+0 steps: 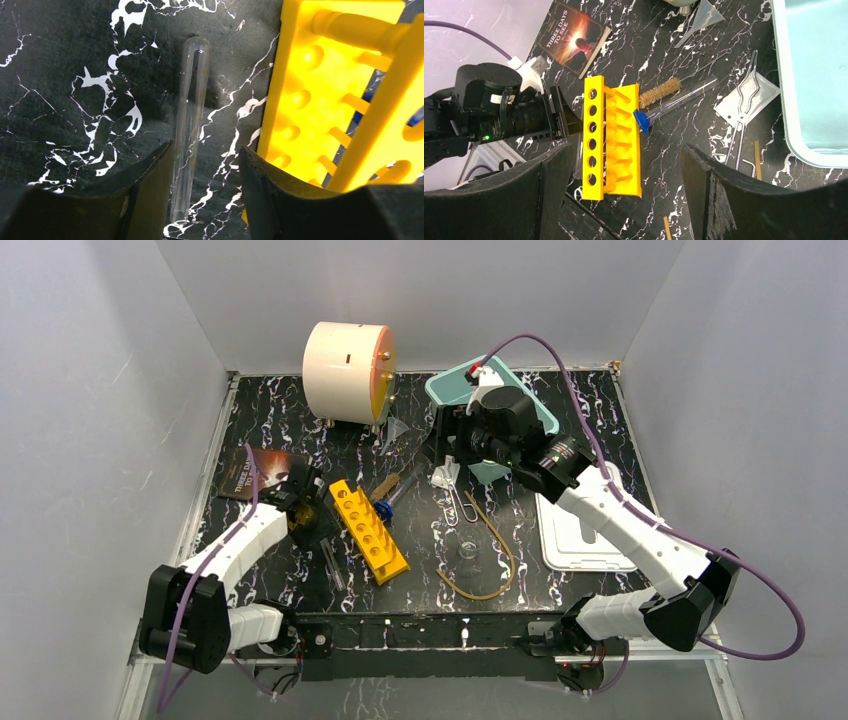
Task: Organize the chemistry lab equipment
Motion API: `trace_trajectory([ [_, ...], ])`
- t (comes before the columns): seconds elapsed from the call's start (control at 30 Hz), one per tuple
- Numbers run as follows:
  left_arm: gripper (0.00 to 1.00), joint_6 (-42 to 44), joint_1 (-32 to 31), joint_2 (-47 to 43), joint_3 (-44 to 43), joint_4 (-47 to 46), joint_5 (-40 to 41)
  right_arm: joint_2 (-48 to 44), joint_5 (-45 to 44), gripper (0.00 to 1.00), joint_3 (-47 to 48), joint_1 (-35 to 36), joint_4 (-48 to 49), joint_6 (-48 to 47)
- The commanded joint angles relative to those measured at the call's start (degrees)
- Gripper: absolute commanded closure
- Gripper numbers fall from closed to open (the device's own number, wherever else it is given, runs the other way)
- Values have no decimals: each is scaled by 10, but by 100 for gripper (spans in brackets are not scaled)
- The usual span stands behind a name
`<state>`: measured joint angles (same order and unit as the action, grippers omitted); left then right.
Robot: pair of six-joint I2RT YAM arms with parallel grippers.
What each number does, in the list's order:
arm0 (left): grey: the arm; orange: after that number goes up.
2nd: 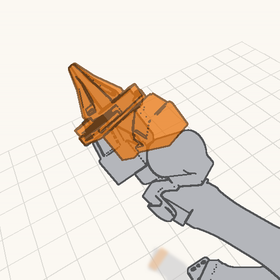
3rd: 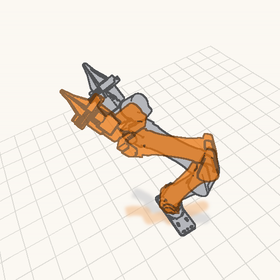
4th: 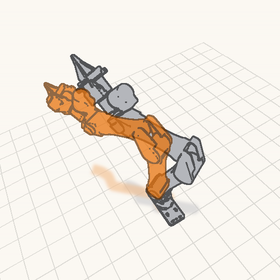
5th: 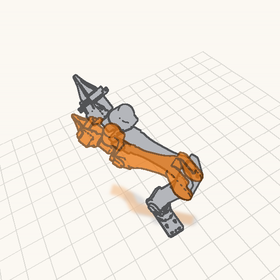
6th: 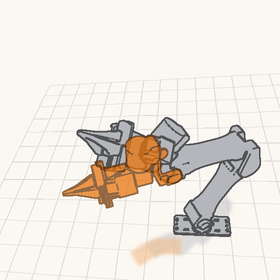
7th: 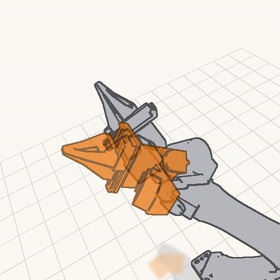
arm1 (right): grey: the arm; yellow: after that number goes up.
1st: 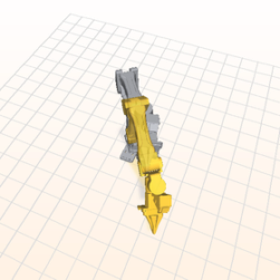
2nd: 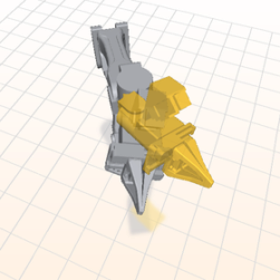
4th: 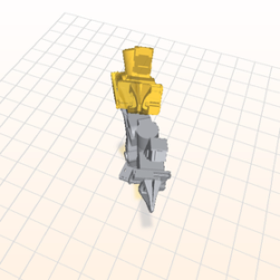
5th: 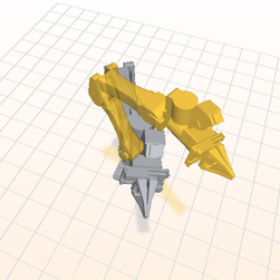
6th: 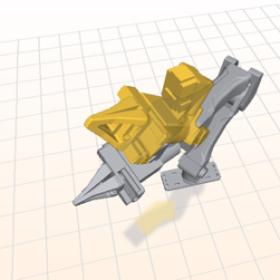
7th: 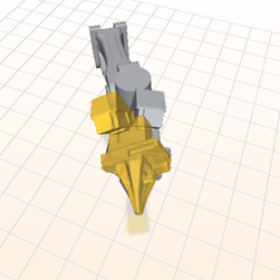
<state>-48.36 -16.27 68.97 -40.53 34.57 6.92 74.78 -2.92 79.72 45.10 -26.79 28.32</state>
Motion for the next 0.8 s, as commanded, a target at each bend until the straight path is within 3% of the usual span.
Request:
trace_trajectory([
  [0.0,56,-2,2,11,5,10,8,-2,-24,14,-2,4,38,14],
  [0.1,60,-6,2,18,7,13,11,-1,-26,14,-6,4,40,16],
  [0.77,60,-10,0,31,45,-11,-22,-34,-58,15,-45,9,50,34],
])
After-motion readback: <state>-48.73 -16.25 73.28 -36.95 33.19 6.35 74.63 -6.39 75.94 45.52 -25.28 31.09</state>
